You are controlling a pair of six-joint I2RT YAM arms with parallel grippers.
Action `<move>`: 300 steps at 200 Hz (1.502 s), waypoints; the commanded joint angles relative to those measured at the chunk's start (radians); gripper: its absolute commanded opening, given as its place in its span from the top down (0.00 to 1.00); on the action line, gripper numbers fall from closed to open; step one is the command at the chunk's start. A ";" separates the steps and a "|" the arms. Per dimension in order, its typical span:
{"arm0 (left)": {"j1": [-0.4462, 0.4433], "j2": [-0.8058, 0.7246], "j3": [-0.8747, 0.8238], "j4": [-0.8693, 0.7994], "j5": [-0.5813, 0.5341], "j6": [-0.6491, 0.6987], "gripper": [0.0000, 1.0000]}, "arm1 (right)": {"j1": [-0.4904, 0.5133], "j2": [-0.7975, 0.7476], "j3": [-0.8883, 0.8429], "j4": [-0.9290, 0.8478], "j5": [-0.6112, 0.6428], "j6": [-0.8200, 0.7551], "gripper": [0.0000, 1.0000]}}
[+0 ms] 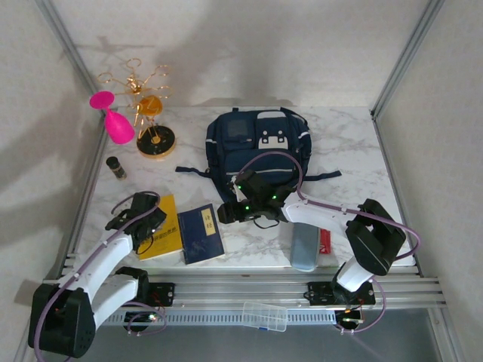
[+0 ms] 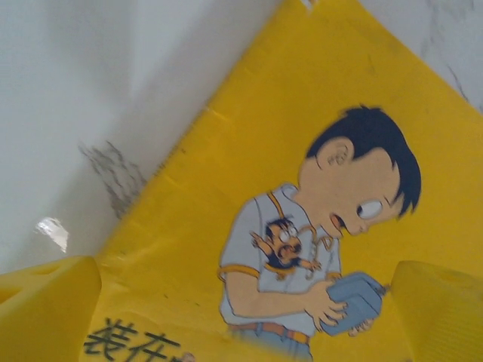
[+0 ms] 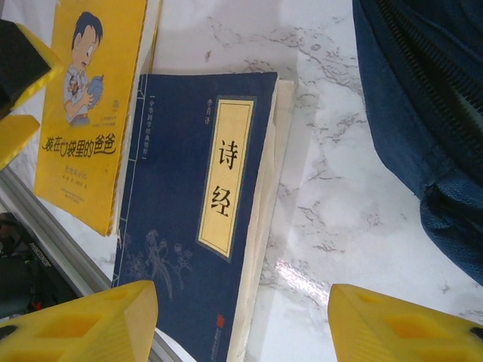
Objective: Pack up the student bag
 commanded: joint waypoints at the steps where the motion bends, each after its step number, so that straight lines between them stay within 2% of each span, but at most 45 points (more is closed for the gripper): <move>1: -0.065 0.004 -0.019 0.011 0.002 -0.157 0.02 | -0.003 -0.030 0.039 -0.025 0.020 0.012 0.38; 30: -0.157 -0.004 -0.032 0.053 0.043 -0.245 0.02 | -0.013 -0.043 0.050 -0.069 0.055 0.014 0.38; 53: -0.251 -0.020 -0.036 0.075 0.029 -0.327 0.03 | -0.027 -0.045 0.054 -0.087 0.067 0.016 0.39; 70: -0.264 -0.031 -0.036 0.079 0.031 -0.343 0.03 | -0.024 -0.034 0.067 -0.089 0.059 0.020 0.41; 82: -0.263 -0.041 -0.025 0.039 -0.027 -0.330 0.03 | -0.014 -0.019 0.071 -0.069 0.028 0.036 0.43; 104: -0.189 -0.049 0.010 -0.038 -0.091 -0.249 0.01 | 0.023 0.039 0.110 -0.055 0.002 0.069 0.45; 131: -0.027 -0.084 0.030 -0.087 -0.086 -0.147 0.01 | 0.060 0.116 0.184 -0.028 -0.019 0.122 0.47; 152: 0.061 -0.108 0.035 -0.107 -0.086 -0.097 0.01 | 0.110 0.202 0.271 -0.022 -0.024 0.156 0.46; 187: 0.168 -0.067 -0.004 -0.030 0.016 -0.048 0.01 | 0.176 0.357 0.418 -0.036 -0.010 0.188 0.44; 215: 0.188 -0.036 -0.030 -0.004 0.019 -0.038 0.01 | 0.182 0.456 0.530 -0.063 -0.001 0.190 0.42; 259: 0.187 -0.015 -0.100 0.085 0.133 -0.041 0.02 | 0.175 0.582 0.670 -0.116 0.051 0.199 0.39; 300: 0.074 -0.057 -0.154 0.154 0.237 -0.155 0.06 | 0.142 0.672 0.800 -0.168 0.112 0.211 0.38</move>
